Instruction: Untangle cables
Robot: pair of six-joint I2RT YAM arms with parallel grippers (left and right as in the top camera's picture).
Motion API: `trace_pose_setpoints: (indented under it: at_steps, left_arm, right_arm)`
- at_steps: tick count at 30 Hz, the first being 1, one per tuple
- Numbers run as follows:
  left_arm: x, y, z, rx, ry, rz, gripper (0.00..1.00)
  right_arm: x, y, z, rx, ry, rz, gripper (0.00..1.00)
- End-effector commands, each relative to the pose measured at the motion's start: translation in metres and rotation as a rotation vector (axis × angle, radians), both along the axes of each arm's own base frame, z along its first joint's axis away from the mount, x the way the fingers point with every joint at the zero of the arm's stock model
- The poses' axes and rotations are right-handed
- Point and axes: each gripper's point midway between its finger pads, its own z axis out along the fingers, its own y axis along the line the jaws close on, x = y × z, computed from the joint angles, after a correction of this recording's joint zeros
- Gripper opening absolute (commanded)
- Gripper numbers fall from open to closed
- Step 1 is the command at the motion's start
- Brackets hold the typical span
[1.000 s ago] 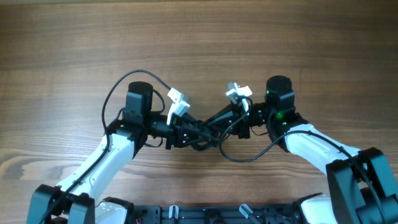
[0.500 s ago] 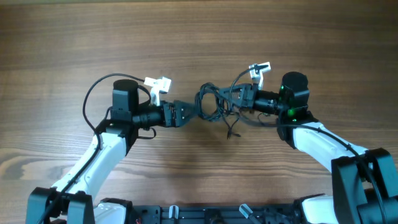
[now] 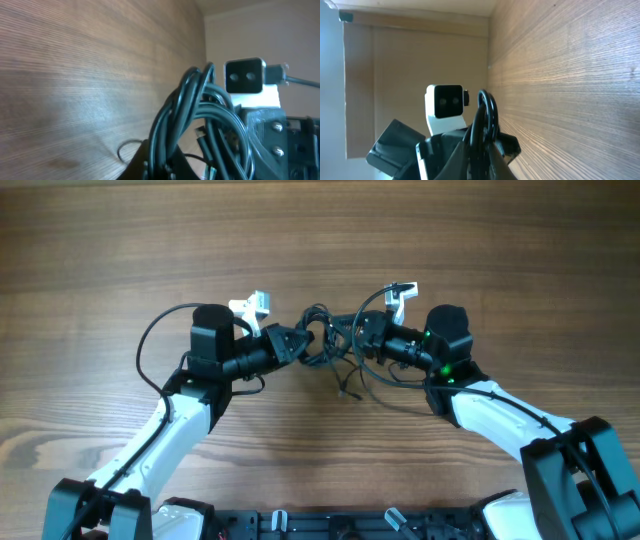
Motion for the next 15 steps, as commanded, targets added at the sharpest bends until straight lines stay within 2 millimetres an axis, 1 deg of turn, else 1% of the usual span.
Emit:
trace_pose_setpoints:
  at_steps: [1, 2, 3, 5, 7, 9, 10, 11, 12, 13, 15]
  left_arm:
    - [0.03, 0.031, 0.004, 0.063, -0.09, 0.135, 0.04]
    - [0.039, 0.048, 0.008, 0.067, -0.11, 0.179, 0.04]
    - [0.045, 0.064, 0.011, 0.059, -0.117, 0.217, 0.04]
    - [0.048, 0.085, 0.017, 0.024, -0.124, 0.236, 0.04]
    - [0.046, 0.095, 0.027, -0.029, -0.143, 0.207, 0.04]
    - [0.043, 0.096, 0.037, -0.065, -0.174, 0.168, 0.04]
    - [0.041, 0.092, 0.045, -0.085, -0.203, 0.132, 0.04]
    - [0.04, 0.09, 0.051, -0.095, -0.215, 0.112, 0.04]
    - [0.04, 0.088, 0.055, -0.103, -0.223, 0.097, 0.04]
    - [0.039, 0.086, 0.062, -0.114, -0.236, 0.073, 0.04]
    - [0.04, 0.083, 0.073, -0.125, -0.258, 0.047, 0.04]
  right_arm:
    - [0.007, -0.001, 0.007, -0.124, -0.291, -0.004, 1.0]
    - [0.007, -0.002, 0.007, -0.183, -0.41, 0.009, 1.0]
    - [0.009, -0.003, 0.007, -0.221, -0.476, 0.004, 1.0]
    - [0.013, -0.002, 0.014, -0.262, -0.587, 0.008, 0.99]
    - [0.018, 0.0, 0.024, -0.297, -0.686, 0.013, 1.0]
    - [0.026, 0.003, 0.03, -0.339, -0.73, 0.01, 1.0]
    - [0.031, 0.009, 0.029, -0.424, -0.791, 0.023, 1.0]
    - [0.031, 0.014, 0.028, -0.47, -0.839, 0.033, 1.0]
    - [0.03, 0.02, 0.028, -0.508, -0.895, 0.044, 1.0]
    - [0.025, 0.028, 0.029, -0.549, -0.984, 0.065, 1.0]
    - [0.016, 0.042, 0.028, -0.602, -1.099, 0.105, 1.0]
